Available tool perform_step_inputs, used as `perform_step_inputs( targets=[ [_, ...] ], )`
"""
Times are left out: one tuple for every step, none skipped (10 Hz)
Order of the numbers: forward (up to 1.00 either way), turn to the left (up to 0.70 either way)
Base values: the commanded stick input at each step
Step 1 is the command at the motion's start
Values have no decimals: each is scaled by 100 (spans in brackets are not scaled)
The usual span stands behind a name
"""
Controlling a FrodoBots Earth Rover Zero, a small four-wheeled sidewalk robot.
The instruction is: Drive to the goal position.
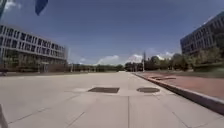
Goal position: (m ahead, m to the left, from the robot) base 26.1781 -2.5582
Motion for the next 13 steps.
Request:
perform_step_inputs(
  targets=[
    [70,2],
    [70,2],
    [70,2],
    [70,2],
    [70,2],
    [70,2],
    [70,2],
    [70,2],
    [70,2],
    [70,2],
    [70,2],
    [70,2],
    [70,2]
  ],
)
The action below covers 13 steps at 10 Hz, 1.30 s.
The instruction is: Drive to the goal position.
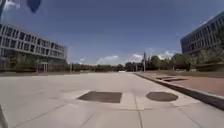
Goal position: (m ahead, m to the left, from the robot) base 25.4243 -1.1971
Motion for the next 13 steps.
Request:
perform_step_inputs(
  targets=[
    [70,2],
    [70,2],
    [70,2],
    [70,2],
    [70,2],
    [70,2],
    [70,2],
    [70,2],
    [70,2],
    [70,2],
    [70,2],
    [70,2],
    [70,2]
  ],
)
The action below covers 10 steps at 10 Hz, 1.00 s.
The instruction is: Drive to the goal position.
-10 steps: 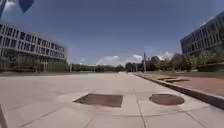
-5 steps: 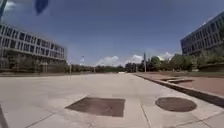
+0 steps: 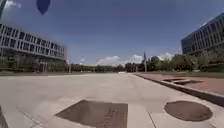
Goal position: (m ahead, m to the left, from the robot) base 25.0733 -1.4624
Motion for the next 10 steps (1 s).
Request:
perform_step_inputs(
  targets=[
    [70,2],
    [70,2],
    [70,2],
    [70,2],
    [70,2],
    [70,2],
    [70,2],
    [70,2],
    [70,2],
    [70,2]
  ],
)
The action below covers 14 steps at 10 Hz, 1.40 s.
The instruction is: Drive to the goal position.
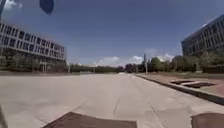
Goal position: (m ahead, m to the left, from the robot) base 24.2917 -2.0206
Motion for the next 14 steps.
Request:
perform_step_inputs(
  targets=[
    [70,2],
    [70,2],
    [70,2],
    [70,2],
    [70,2],
    [70,2],
    [70,2],
    [70,2],
    [70,2],
    [70,2],
    [70,2],
    [70,2],
    [70,2],
    [70,2]
  ],
)
